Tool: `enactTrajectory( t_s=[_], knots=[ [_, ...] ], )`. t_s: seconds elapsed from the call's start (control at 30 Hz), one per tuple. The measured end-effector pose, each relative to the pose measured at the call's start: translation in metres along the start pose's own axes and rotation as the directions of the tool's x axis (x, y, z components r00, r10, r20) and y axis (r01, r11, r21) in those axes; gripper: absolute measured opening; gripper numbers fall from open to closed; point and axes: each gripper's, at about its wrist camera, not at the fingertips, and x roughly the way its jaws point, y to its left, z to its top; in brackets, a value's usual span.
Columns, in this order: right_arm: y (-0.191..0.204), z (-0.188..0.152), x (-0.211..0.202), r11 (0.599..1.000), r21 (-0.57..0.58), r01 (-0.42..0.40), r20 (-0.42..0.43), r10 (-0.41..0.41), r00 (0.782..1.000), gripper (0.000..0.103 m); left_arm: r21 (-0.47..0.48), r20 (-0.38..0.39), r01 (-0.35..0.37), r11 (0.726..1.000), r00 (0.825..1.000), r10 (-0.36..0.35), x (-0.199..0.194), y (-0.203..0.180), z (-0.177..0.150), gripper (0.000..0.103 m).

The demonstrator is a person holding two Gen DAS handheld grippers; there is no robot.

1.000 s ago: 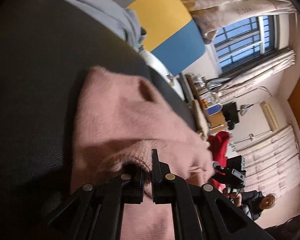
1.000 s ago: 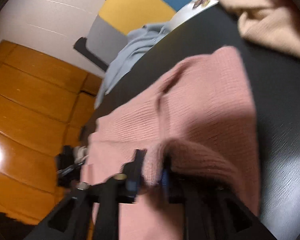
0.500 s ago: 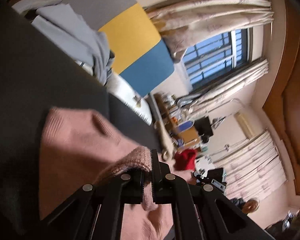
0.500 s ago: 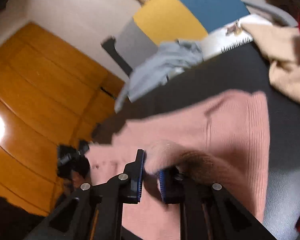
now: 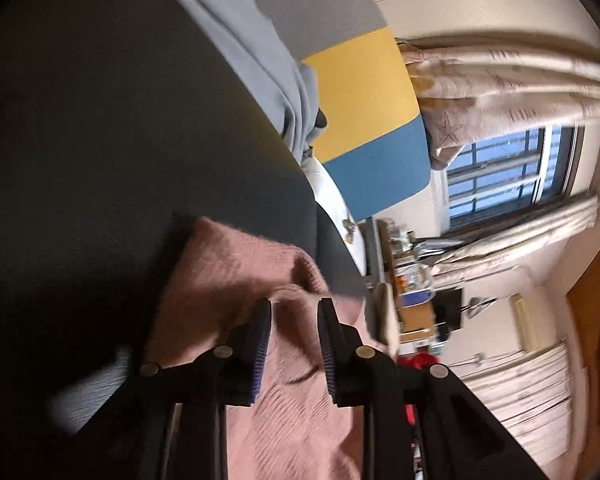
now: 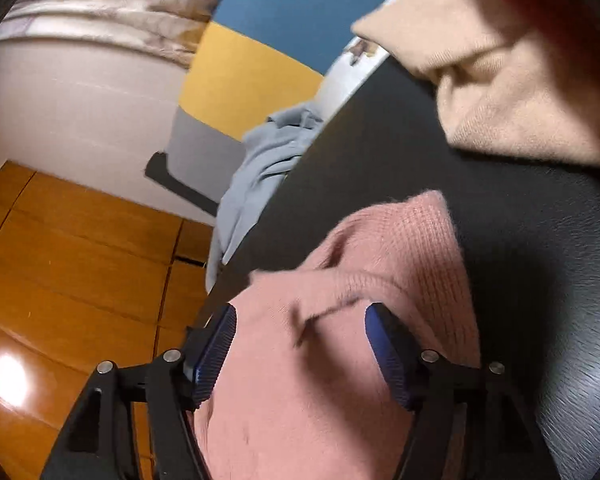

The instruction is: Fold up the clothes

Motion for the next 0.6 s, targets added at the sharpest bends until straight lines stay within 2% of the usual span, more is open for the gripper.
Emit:
enactTrajectory(
  t_s=[0.1,0.13,0.17,0.23,0.3,0.33,0.37,0.43,0.47,0.5,0.53,0.57,0.6],
  knots=[
    [0.022,-0.01,-0.017,0.975,-0.175,0.14,0.029,-0.137,0.99,0.068,0.089,0.021,-0.091,0.992,0.996,0.09,-0.015,-0.006,-0.007,0.027],
    [0.033,-0.016,-0.015,0.938,-0.265,0.224,0.052,-0.218,0.975,0.068,0.121,0.028,-0.123,0.985,0.992,0.121,-0.019,-0.009,-0.009,0.028],
    [0.044,-0.022,-0.013,0.882,-0.356,0.309,0.085,-0.299,0.951,0.068,0.149,0.035,-0.153,0.977,0.988,0.149,-0.021,-0.01,-0.011,0.03],
    [0.064,-0.032,-0.001,0.742,-0.52,0.422,0.148,-0.409,0.901,0.068,0.232,0.055,-0.223,0.947,0.975,0.216,-0.022,-0.019,-0.018,0.035],
    [0.08,-0.046,0.016,0.571,-0.663,0.484,0.221,-0.468,0.855,0.068,0.305,0.059,-0.254,0.918,0.967,0.248,-0.021,-0.027,-0.024,0.039],
    [0.089,-0.055,0.032,0.457,-0.733,0.503,0.264,-0.491,0.83,0.068,0.349,0.056,-0.266,0.898,0.963,0.263,-0.018,-0.032,-0.026,0.041],
    [0.095,-0.059,0.052,0.364,-0.777,0.514,0.292,-0.515,0.806,0.067,0.391,0.055,-0.277,0.878,0.959,0.278,-0.015,-0.037,-0.029,0.043],
    [0.099,-0.065,0.085,0.199,-0.836,0.511,0.322,-0.576,0.751,0.066,0.453,0.05,-0.292,0.842,0.952,0.304,-0.008,-0.047,-0.031,0.045],
    [0.097,-0.065,0.096,0.156,-0.851,0.501,0.323,-0.597,0.735,0.063,0.468,0.043,-0.296,0.833,0.949,0.313,-0.006,-0.049,-0.03,0.046],
    [0.095,-0.064,0.106,0.125,-0.863,0.49,0.32,-0.615,0.721,0.059,0.482,0.036,-0.299,0.823,0.946,0.323,-0.003,-0.05,-0.03,0.046],
    [0.094,-0.058,0.111,0.148,-0.862,0.485,0.299,-0.625,0.721,0.037,0.495,0.03,-0.302,0.815,0.943,0.331,-0.001,-0.051,-0.029,0.046],
    [0.092,-0.048,0.109,0.211,-0.847,0.487,0.267,-0.623,0.735,0.007,0.496,0.023,-0.3,0.815,0.943,0.333,0.001,-0.051,-0.027,0.046],
    [0.09,-0.037,0.105,0.282,-0.816,0.505,0.252,-0.613,0.749,0.0,0.496,0.017,-0.299,0.815,0.942,0.335,0.003,-0.051,-0.026,0.046]
  ],
)
